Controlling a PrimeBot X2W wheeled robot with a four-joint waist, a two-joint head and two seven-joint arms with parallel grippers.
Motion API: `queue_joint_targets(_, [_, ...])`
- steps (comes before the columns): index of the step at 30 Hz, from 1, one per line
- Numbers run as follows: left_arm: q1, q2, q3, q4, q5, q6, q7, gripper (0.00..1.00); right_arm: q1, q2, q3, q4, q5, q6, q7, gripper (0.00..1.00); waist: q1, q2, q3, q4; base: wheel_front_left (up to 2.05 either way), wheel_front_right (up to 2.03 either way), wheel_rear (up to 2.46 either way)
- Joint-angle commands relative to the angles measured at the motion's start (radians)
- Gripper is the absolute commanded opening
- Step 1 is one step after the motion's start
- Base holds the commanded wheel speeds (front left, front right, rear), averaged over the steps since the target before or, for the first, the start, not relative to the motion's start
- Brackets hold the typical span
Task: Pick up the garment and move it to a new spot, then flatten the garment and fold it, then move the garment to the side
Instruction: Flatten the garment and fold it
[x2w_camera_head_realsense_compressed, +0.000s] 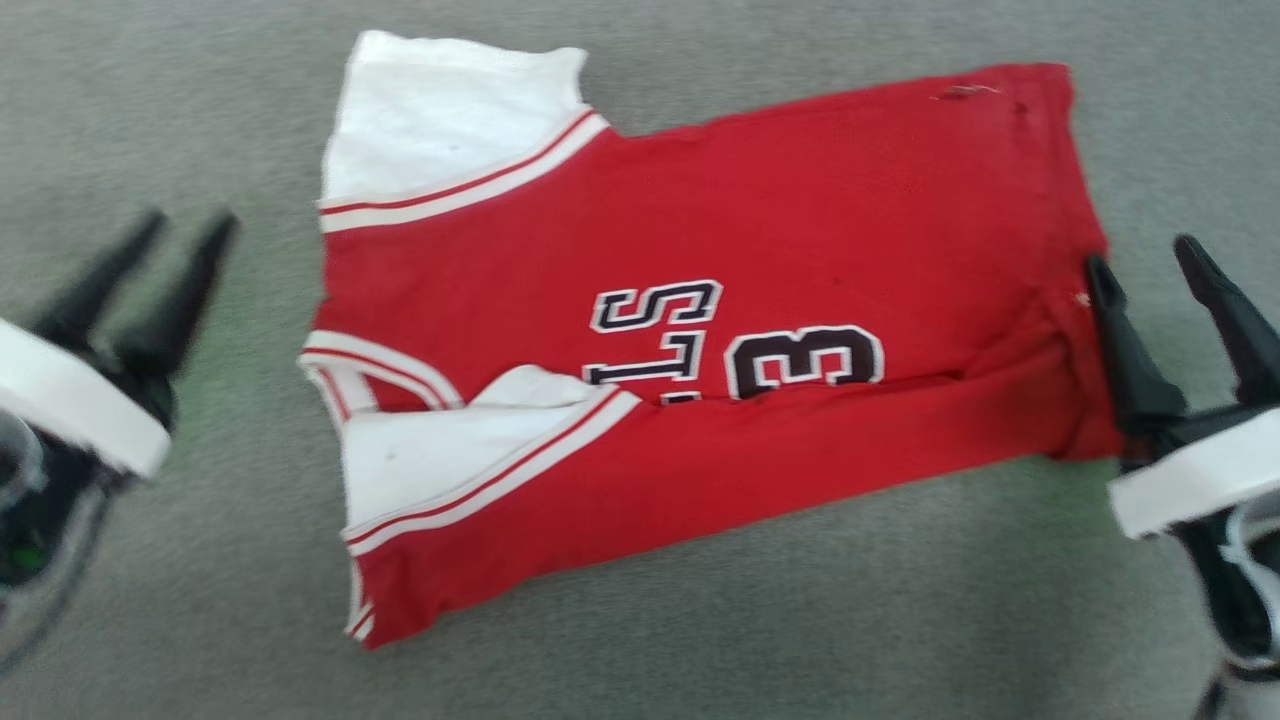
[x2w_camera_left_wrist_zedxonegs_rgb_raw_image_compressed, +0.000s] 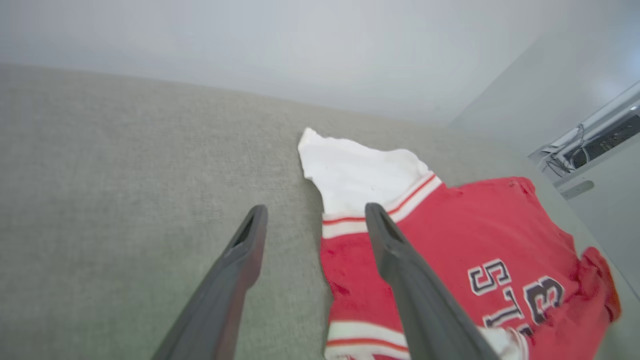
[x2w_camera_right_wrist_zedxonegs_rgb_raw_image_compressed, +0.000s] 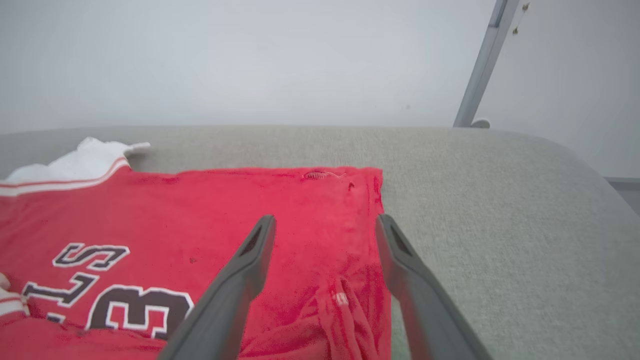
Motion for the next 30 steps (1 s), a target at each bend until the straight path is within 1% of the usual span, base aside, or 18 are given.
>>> queue_joint_targets(1, [-0.053,-0.007,0.015,0.043,0.017,0.000,0.005,1.00,-0.021,0.023,0.022,0.019,-0.009,0.000,-0.053,1.00,0.0000,0.0000,0.015,-0.051,0.00,0.00,0.00])
queue_joint_targets(4, [-0.155,-0.026,0.028,0.142,0.036,-0.010,0.058,1.00,-0.043,0.059,0.060,0.059,-0.017,0.000,-0.127,1.00,0.0000,0.0000,0.032,-0.095,0.00,0.00,0.00])
queue_joint_targets(7, [-0.271,-0.044,0.014,0.238,0.055,-0.026,0.165,1.00,-0.057,0.076,0.075,0.089,-0.020,0.000,-0.166,1.00,0.0000,0.0000,0.049,-0.133,0.00,0.00,0.00])
queue_joint_targets(9, [-0.340,-0.056,-0.009,0.302,0.063,-0.037,0.272,1.00,-0.063,0.082,0.079,0.102,-0.019,0.000,-0.176,1.00,0.0000,0.0000,0.058,-0.156,0.00,0.00,0.00])
queue_joint_targets(12, [-0.444,-0.067,-0.052,0.377,0.082,-0.070,0.447,1.00,-0.072,0.083,0.093,0.117,-0.009,0.000,-0.183,1.00,0.0000,0.0000,0.069,-0.183,0.00,0.00,0.00])
queue_joint_targets(13, [-0.444,-0.067,-0.052,0.377,0.082,-0.070,0.447,1.00,-0.072,0.083,0.093,0.117,-0.009,0.000,-0.183,1.00,0.0000,0.0000,0.069,-0.183,0.00,0.00,0.00])
queue_joint_targets(14, [-0.468,-0.072,-0.073,0.393,0.081,-0.087,0.513,1.00,-0.075,0.085,0.099,0.119,-0.004,0.000,-0.183,1.00,0.0000,0.0000,0.072,-0.191,0.00,0.00,0.00])
queue_joint_targets(16, [-0.514,-0.075,-0.109,0.427,0.083,-0.106,0.639,1.00,-0.077,0.088,0.108,0.119,0.001,0.000,-0.183,1.00,0.0000,0.0000,0.079,-0.202,0.00,0.00,0.00])
queue_joint_targets(18, [-0.566,-0.074,-0.127,0.466,0.104,-0.110,0.716,1.00,-0.080,0.094,0.119,0.118,0.005,0.000,-0.184,1.00,0.0000,0.0000,0.088,-0.212,0.00,0.00,0.00])
queue_joint_targets(19, [-0.582,-0.080,-0.134,0.488,0.104,-0.105,0.747,1.00,-0.081,0.094,0.124,0.117,0.007,0.000,-0.184,1.00,0.0000,0.0000,0.094,-0.216,0.00,0.00,0.00])
queue_joint_targets(23, [-0.639,-0.103,-0.154,0.563,0.117,-0.115,0.823,1.00,-0.085,0.099,0.142,0.121,0.011,0.000,-0.185,1.00,0.0000,0.0000,0.116,-0.232,0.00,0.00,0.00])
queue_joint_targets(28, [-0.658,-0.150,-0.175,0.623,0.084,-0.137,0.929,1.00,-0.095,0.094,0.142,0.122,0.014,0.000,-0.182,1.00,0.0000,0.0000,0.136,-0.235,0.00,0.00,0.00])
queue_joint_targets(29, [-0.661,-0.155,-0.184,0.623,0.090,-0.142,0.940,0.78,-0.098,0.092,0.141,0.121,0.013,0.000,-0.180,1.00,0.0000,0.0000,0.139,-0.234,0.00,0.00,0.00])
queue_joint_targets(30, [-0.663,-0.163,-0.186,0.624,0.089,-0.148,0.945,0.42,-0.102,0.091,0.143,0.120,0.012,0.000,-0.176,1.00,0.0000,0.0000,0.141,-0.232,0.00,0.00,0.00])
